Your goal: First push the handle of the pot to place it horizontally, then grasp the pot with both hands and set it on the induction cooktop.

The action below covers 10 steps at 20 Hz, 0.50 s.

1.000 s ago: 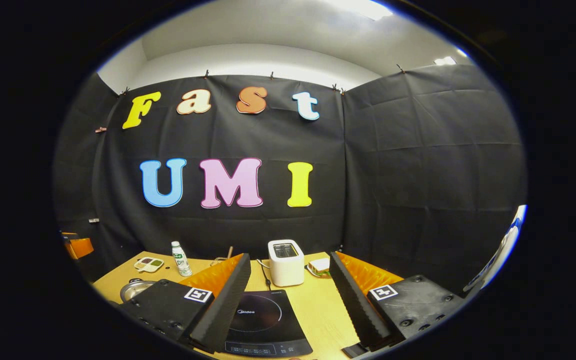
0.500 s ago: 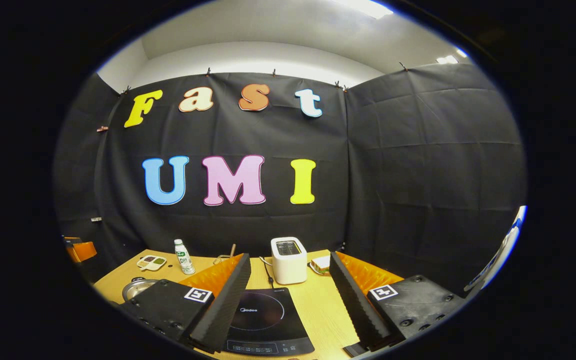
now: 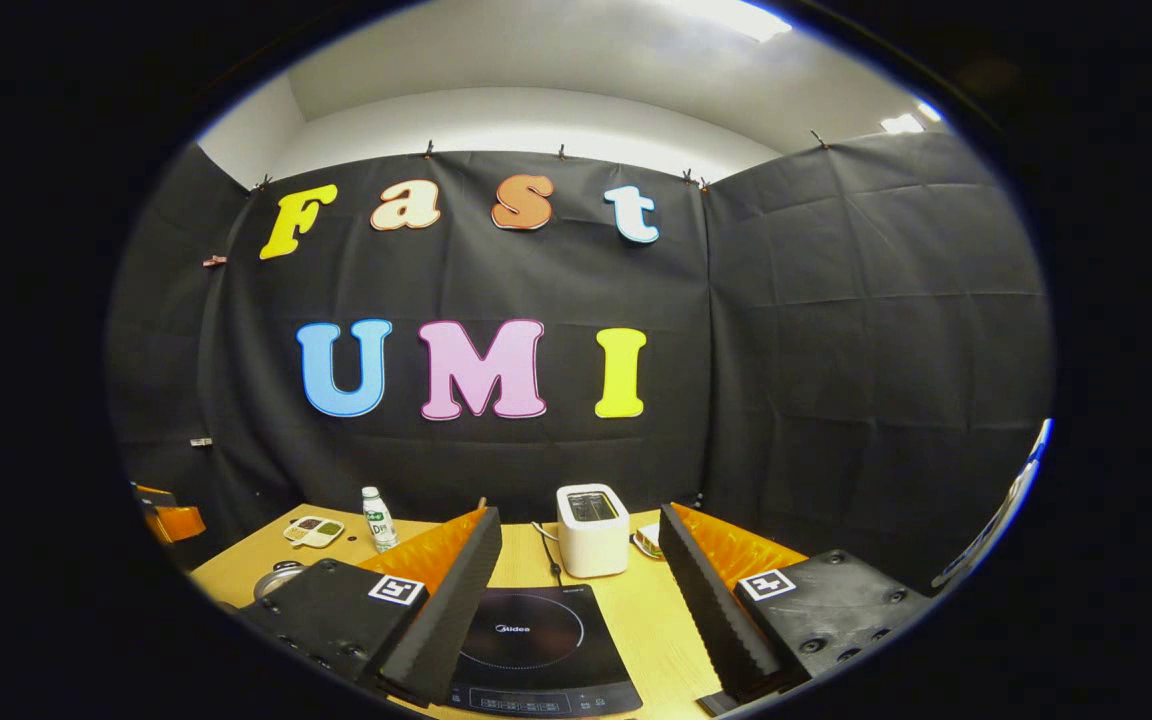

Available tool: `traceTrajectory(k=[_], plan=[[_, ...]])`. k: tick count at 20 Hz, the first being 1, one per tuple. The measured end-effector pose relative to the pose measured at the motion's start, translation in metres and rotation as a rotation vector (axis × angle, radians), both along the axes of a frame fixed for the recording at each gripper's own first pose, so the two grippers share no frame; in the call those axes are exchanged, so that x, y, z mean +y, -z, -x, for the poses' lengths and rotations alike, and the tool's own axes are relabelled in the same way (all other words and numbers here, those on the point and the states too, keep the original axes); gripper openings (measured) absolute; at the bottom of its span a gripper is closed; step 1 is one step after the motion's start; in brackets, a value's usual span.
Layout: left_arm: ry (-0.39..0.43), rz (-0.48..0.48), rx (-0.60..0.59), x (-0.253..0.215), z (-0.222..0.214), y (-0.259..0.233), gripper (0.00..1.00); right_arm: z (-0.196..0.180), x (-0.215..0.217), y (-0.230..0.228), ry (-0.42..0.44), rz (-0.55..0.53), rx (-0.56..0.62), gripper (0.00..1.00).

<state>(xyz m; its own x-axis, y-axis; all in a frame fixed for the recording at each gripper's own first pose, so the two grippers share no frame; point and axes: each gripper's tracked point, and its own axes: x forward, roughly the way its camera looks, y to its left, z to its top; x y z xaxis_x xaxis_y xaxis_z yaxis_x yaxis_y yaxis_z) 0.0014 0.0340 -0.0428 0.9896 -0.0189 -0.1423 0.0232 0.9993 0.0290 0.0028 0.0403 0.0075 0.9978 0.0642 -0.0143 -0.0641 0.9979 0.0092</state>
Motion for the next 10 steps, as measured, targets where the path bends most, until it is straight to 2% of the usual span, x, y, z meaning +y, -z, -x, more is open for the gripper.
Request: traceTrajectory(k=[4, 6, 9, 10], plan=[[0.035, -0.028, 0.073, 0.004, 0.0, 0.016, 0.84, -0.002, 0.011, 0.001, -0.022, 0.0, 0.007, 0.98], [0.083, -0.025, 0.142, -0.002, 0.0, 0.036, 0.76, -0.003, 0.014, 0.001, -0.035, 0.004, 0.005, 0.98], [0.142, -0.004, 0.249, -0.012, 0.003, 0.068, 0.56, -0.01, 0.016, 0.005, -0.044, 0.009, 0.008, 0.98], [0.144, -0.002, 0.28, -0.013, 0.003, 0.08, 0.54, -0.013, 0.015, 0.005, -0.045, 0.011, 0.008, 0.98]])
